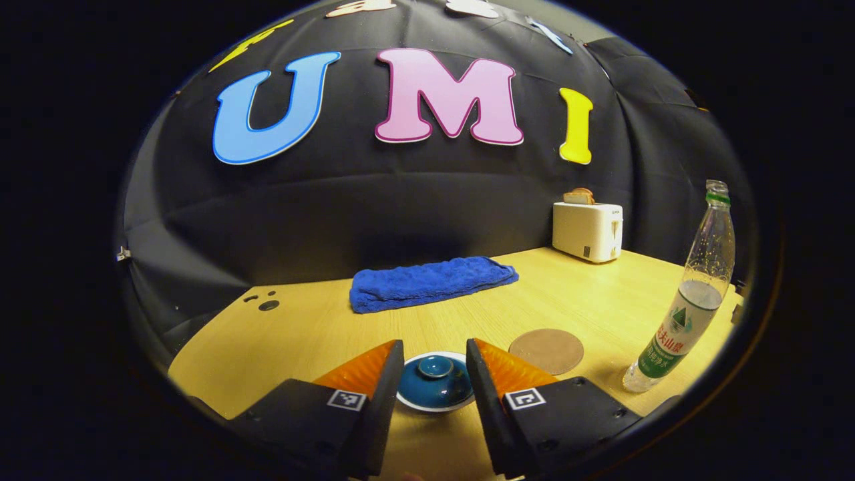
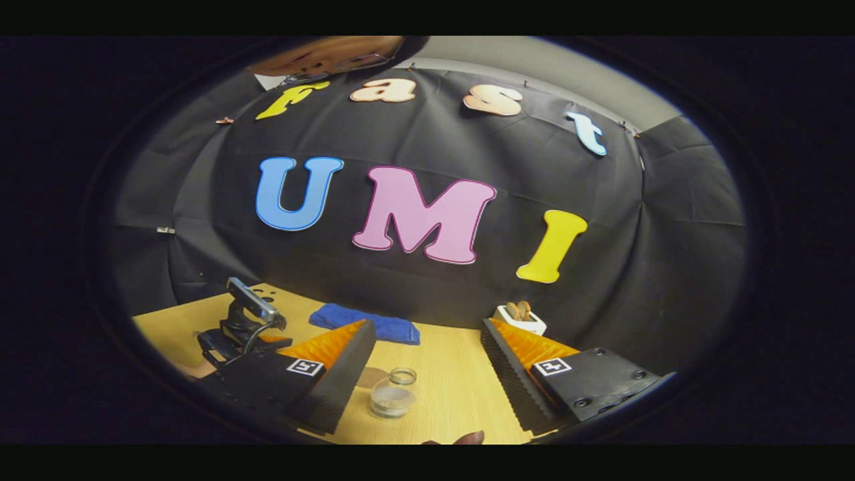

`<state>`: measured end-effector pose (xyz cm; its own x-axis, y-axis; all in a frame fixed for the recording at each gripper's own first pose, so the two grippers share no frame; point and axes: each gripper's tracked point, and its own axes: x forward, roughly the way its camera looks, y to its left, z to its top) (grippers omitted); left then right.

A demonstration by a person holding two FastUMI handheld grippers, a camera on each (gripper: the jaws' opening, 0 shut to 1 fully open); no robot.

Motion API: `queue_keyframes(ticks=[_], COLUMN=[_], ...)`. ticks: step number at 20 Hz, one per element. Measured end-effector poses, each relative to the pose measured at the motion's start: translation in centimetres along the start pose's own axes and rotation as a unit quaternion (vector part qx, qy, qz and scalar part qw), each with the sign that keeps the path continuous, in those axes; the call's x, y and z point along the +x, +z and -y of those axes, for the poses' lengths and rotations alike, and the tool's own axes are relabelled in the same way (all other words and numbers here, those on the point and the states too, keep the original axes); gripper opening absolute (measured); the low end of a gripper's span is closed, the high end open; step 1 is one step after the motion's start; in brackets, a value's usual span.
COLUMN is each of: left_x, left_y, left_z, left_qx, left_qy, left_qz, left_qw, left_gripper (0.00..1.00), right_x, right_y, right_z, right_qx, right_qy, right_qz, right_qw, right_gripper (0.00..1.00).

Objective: Open the teacup lid with one hand, grasp the water bottle and pour water into the teacup with the other hand; after pouring, place the water bottle on the coaster and then close the teacup lid.

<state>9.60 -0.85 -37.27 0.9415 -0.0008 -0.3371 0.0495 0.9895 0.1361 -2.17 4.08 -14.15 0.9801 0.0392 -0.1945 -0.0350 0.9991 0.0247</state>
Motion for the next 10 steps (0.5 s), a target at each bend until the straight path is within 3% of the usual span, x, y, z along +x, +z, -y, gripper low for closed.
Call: queue_keyframes(ticks=[8,10], left_x=[0.7,0.7], left_y=[-1.5,-1.2], left_z=[0.1,0.2], left_qx=[-0.009,-0.010], left_qy=[-0.008,-0.011], left_qz=[-0.008,-0.002], left_qw=[1.000,1.000], left_gripper=[0.35,0.34], right_x=[0.0,0.0], right_y=[-3.4,-5.3], right_z=[-0.6,-1.0], right_qx=[0.002,0.009], right_qy=[0.004,0.008], right_qz=[-0.026,-0.040], right_qw=[1.000,0.999], right_gripper=[0.96,0.96])
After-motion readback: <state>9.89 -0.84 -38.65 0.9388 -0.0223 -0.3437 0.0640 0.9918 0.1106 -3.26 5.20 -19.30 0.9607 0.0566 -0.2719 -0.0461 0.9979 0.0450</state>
